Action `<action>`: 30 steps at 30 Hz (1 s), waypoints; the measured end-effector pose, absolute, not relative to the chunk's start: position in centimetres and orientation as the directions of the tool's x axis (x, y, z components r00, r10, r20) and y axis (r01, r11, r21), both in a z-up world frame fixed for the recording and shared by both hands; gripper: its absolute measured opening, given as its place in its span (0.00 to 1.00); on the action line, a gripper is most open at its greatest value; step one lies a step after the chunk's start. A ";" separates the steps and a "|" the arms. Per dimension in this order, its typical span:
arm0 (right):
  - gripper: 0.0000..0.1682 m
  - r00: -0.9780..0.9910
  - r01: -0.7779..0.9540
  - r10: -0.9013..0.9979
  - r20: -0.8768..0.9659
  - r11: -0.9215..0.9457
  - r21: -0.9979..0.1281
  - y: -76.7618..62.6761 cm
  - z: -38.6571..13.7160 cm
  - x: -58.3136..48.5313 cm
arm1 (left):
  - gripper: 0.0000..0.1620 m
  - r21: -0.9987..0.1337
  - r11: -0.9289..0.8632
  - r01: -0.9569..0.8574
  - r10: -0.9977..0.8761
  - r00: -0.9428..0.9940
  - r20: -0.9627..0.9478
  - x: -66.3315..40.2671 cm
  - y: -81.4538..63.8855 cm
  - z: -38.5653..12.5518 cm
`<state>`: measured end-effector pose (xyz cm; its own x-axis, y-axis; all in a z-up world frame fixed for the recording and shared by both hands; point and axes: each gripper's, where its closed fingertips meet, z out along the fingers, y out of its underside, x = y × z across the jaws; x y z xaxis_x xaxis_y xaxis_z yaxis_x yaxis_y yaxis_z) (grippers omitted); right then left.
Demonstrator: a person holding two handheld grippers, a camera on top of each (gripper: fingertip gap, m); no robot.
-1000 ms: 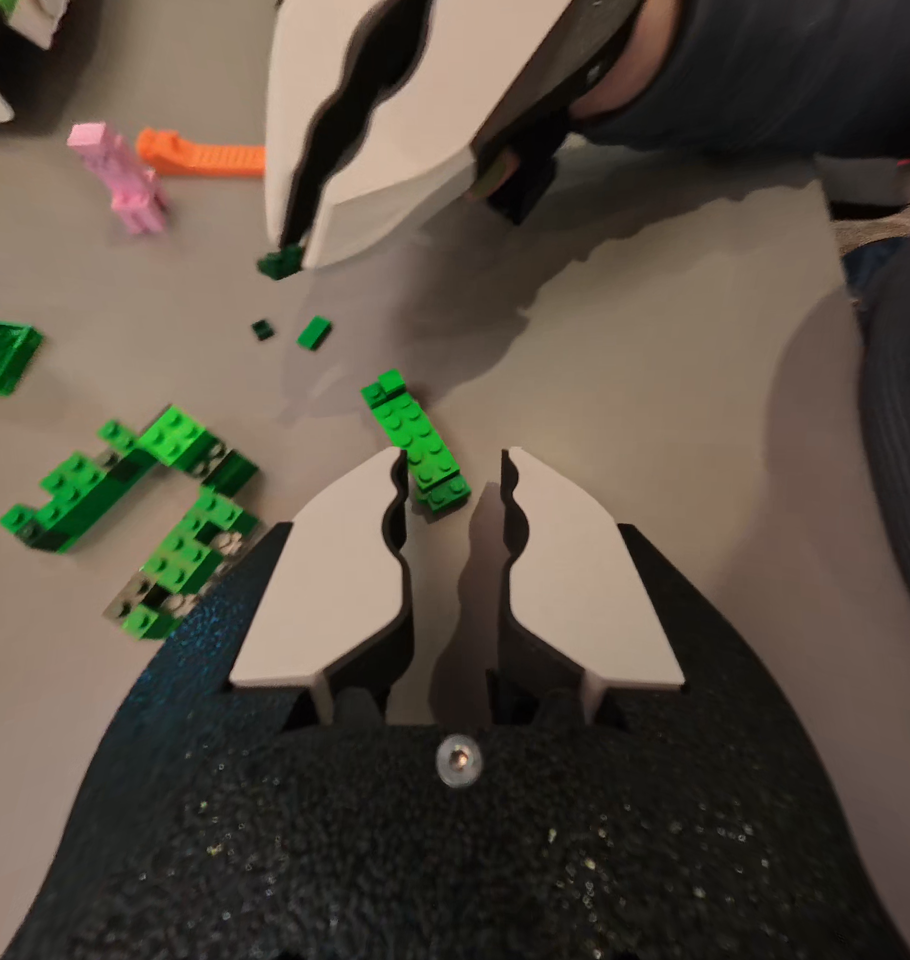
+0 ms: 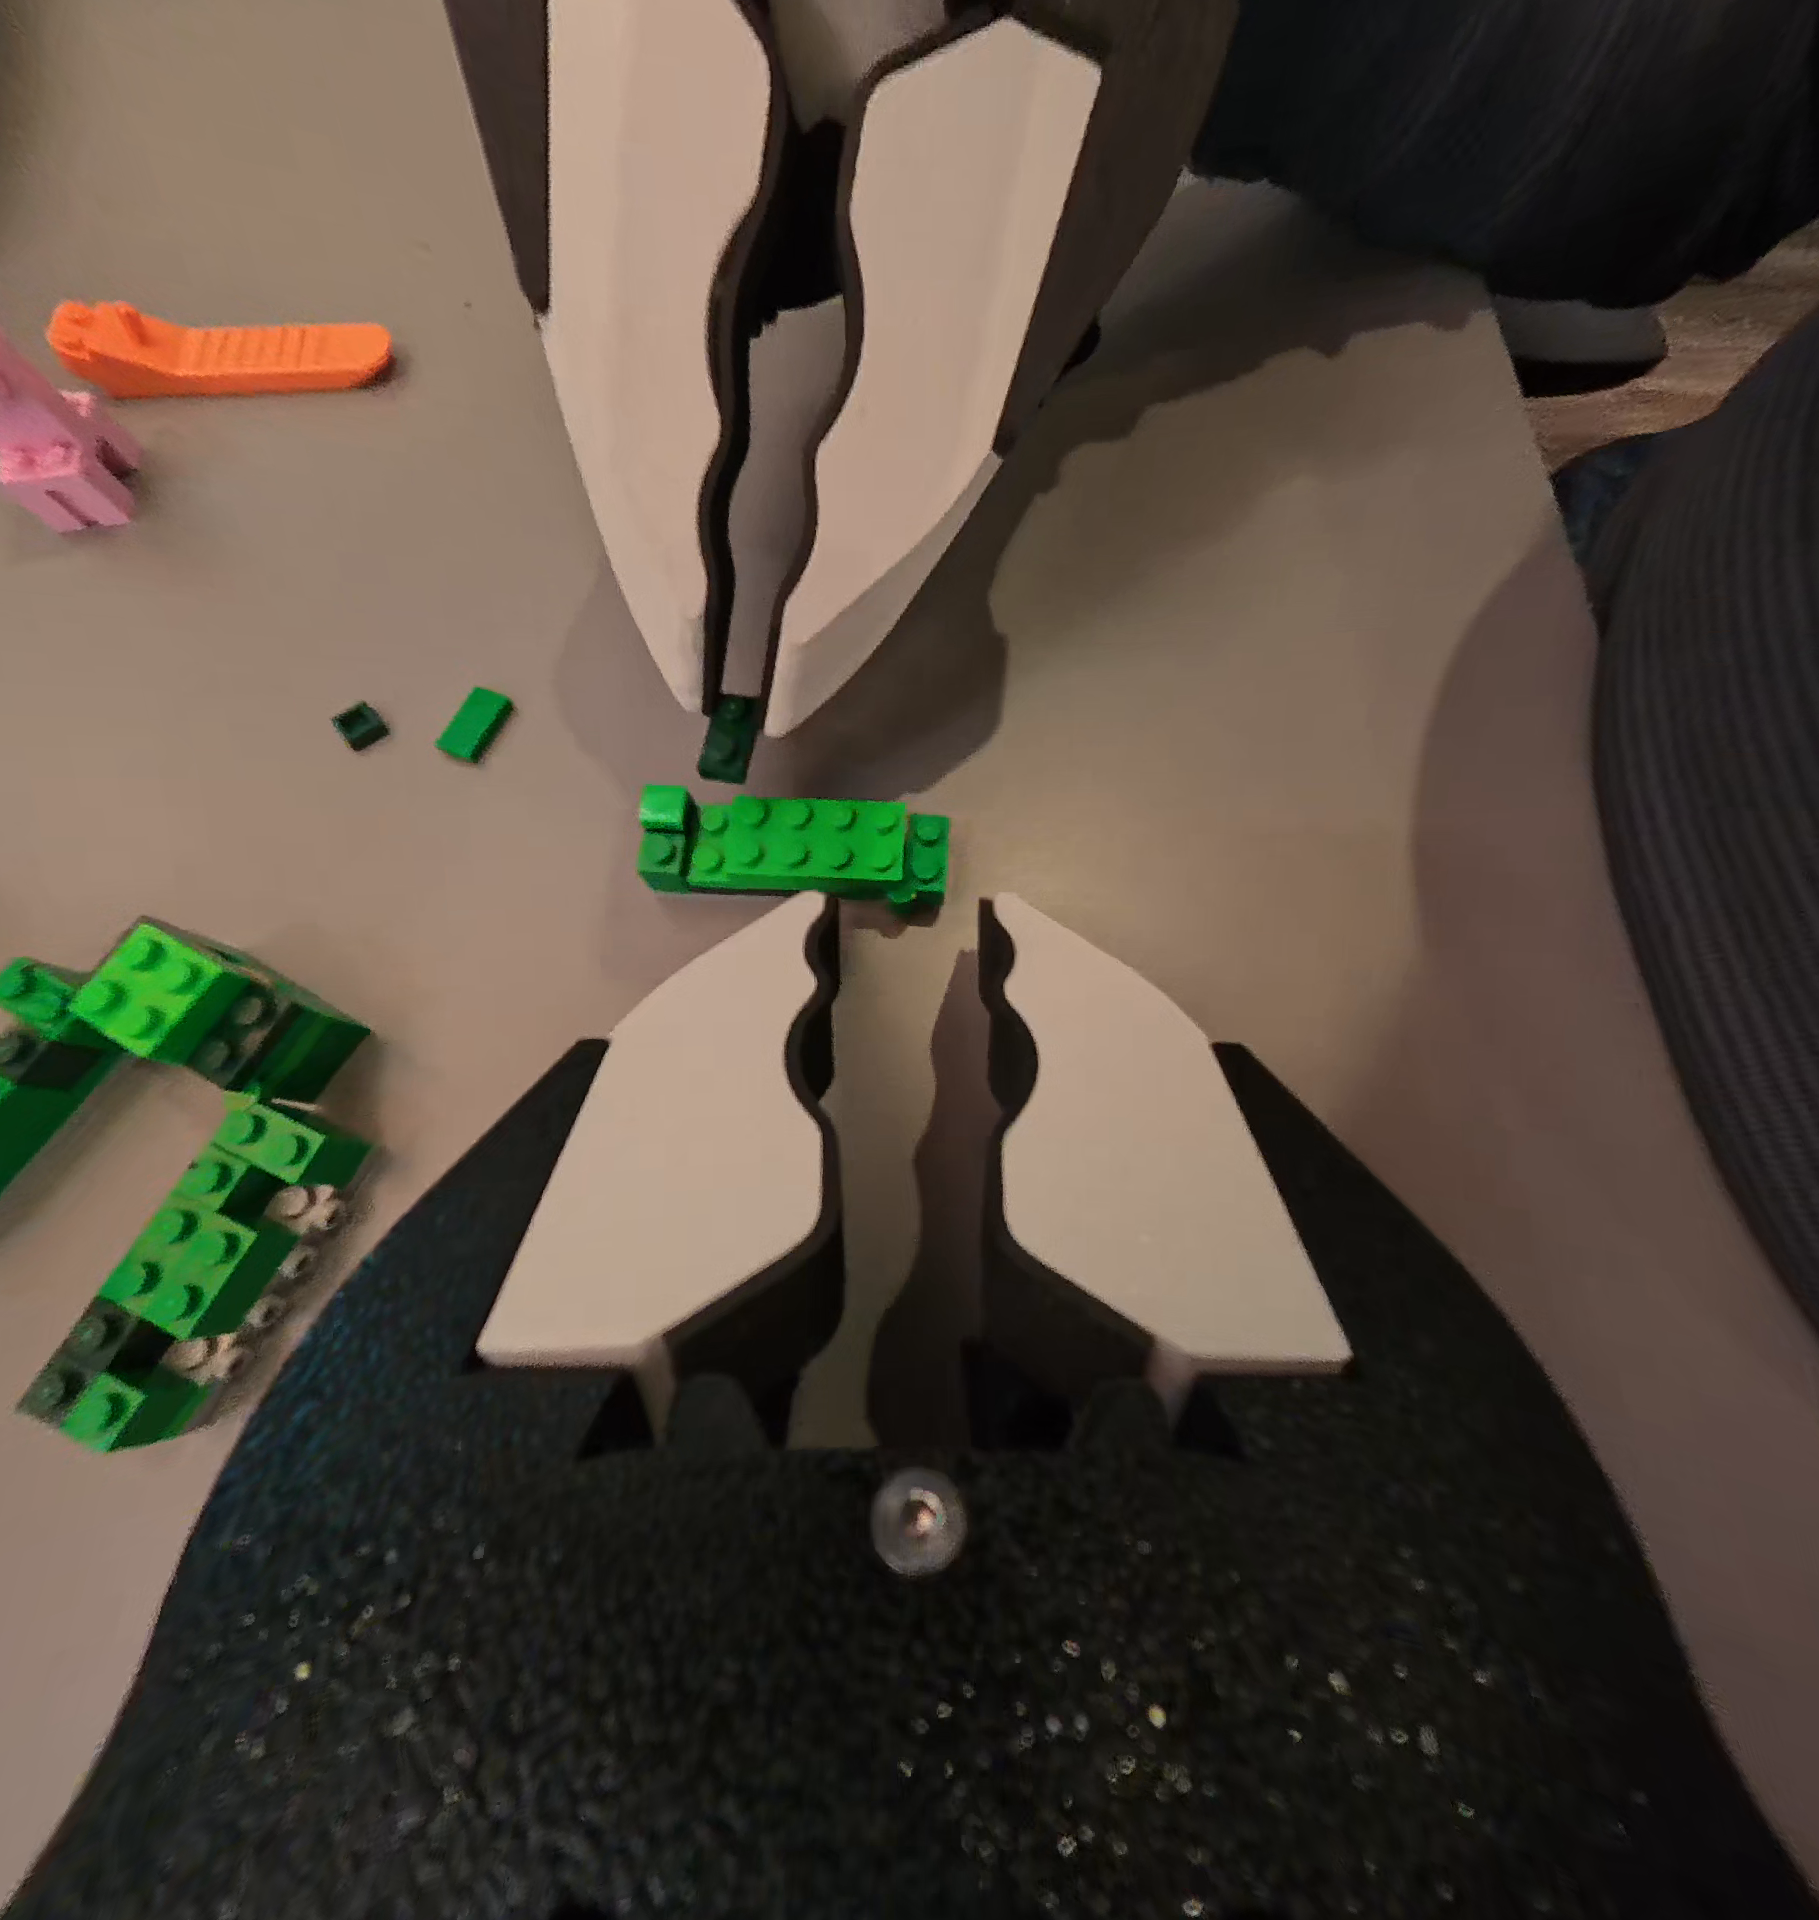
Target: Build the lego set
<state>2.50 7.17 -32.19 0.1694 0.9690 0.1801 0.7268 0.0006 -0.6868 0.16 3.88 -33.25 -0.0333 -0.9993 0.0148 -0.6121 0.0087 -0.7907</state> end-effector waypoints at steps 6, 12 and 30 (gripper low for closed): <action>0.04 0.120 0.754 0.966 0.229 0.061 -0.654 7.3 -31.7 1.7 | 0.15 -0.835 0.043 -0.549 -0.999 -0.019 -0.039 0.2 4.3 -31.8; 0.04 0.084 0.795 0.964 0.254 0.089 -0.600 7.4 -32.3 1.6 | 0.16 -0.831 0.049 -0.555 -0.999 -0.027 -0.041 0.3 4.2 -32.1; 0.04 0.080 0.811 0.948 0.308 0.118 -0.573 7.6 -32.8 1.4 | 0.16 -0.835 0.072 -0.545 -0.997 -0.021 -0.073 0.5 4.3 -31.9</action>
<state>1.40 7.65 -32.80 0.0801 0.9481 0.3078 0.8111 0.1175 -0.5730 0.47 4.33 -31.93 -0.0212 -0.9971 -0.0727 -0.5454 0.0725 -0.8350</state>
